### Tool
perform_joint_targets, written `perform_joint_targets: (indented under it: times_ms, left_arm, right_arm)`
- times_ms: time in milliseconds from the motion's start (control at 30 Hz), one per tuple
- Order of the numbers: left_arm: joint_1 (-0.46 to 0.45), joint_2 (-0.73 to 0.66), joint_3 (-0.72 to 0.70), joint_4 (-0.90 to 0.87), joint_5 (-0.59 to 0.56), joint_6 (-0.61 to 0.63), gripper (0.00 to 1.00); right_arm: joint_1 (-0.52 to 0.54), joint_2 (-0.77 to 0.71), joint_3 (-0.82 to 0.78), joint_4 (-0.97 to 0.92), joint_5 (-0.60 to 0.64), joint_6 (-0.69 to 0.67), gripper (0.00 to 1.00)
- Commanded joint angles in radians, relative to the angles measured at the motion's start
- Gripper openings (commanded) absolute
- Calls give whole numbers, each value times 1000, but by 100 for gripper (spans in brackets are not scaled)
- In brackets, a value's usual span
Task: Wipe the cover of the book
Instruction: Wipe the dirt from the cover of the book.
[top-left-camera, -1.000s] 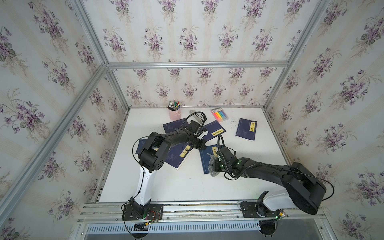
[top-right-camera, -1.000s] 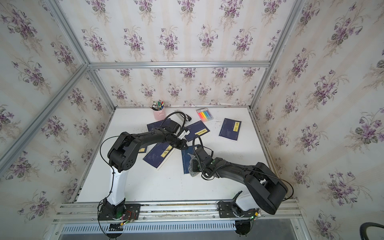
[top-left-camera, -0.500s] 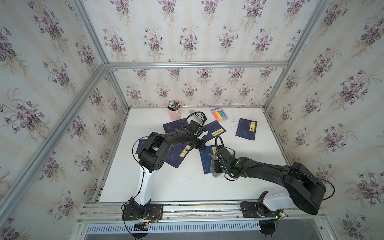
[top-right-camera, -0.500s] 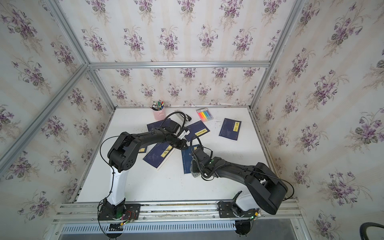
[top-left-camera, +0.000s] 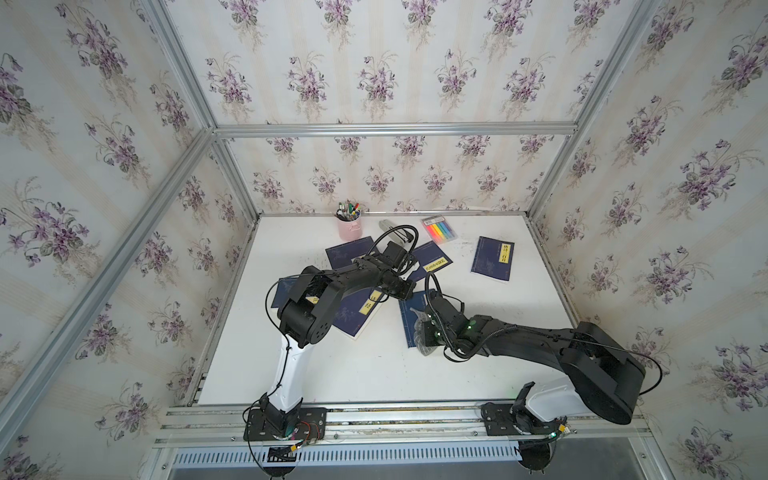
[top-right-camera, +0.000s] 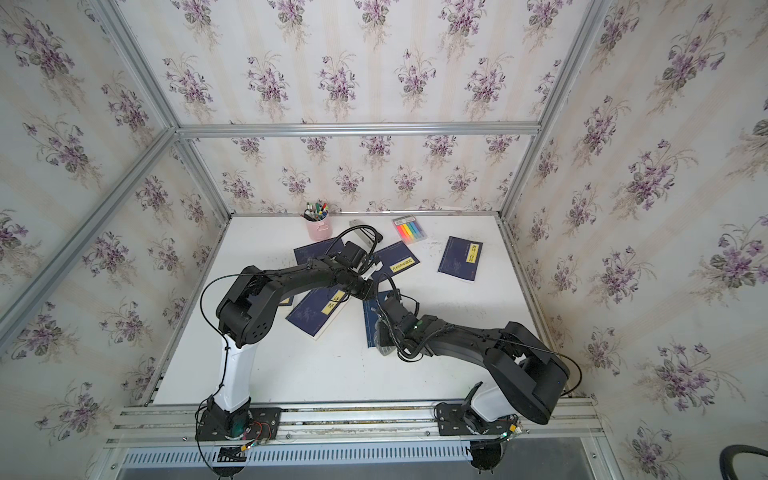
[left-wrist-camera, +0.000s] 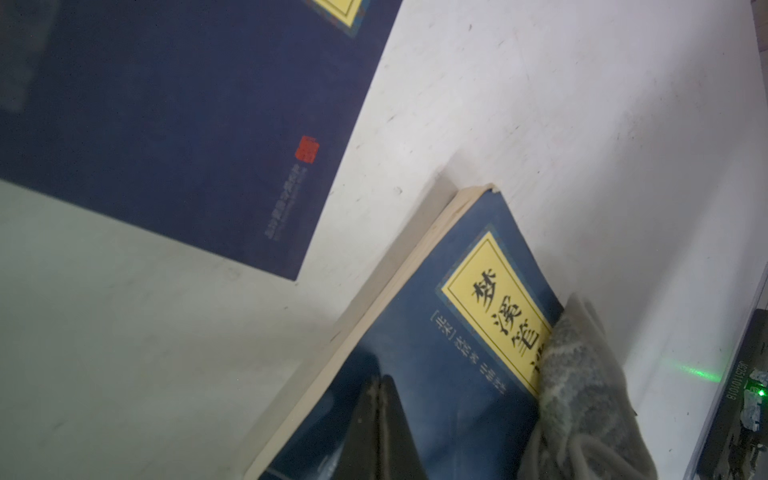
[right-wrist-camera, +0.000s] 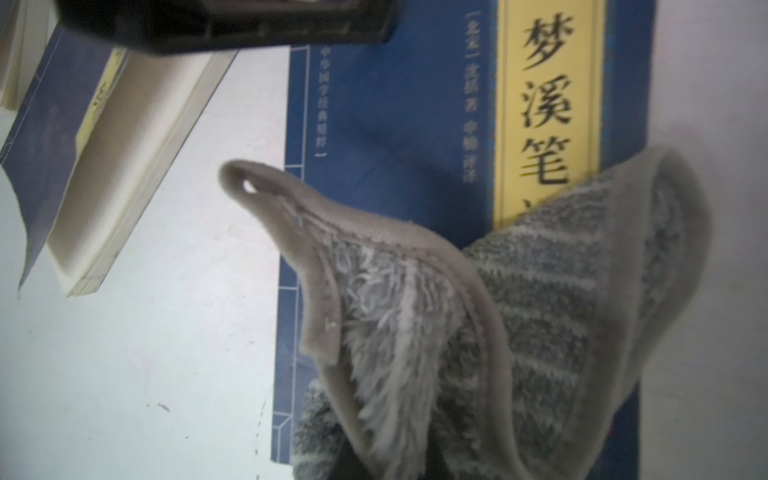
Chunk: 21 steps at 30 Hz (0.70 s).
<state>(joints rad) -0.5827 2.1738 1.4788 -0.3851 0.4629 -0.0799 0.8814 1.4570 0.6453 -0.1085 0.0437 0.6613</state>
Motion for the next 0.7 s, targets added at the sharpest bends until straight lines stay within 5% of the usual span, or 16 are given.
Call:
perform_joint_targets:
  times_ms: [0,300,667]
  left_arm:
    - [-1,54,-22,-179,-209,0,0]
    - [0,55,-20,-185,-210,5,0]
    - [1,57,-20,-186,-207,9,0]
  right_arm:
    - [36,38,25,33,-4,0,0]
    - [88,113,60,61,-32,21,0]
    - [-39,-85,-95,-35,41,61,0]
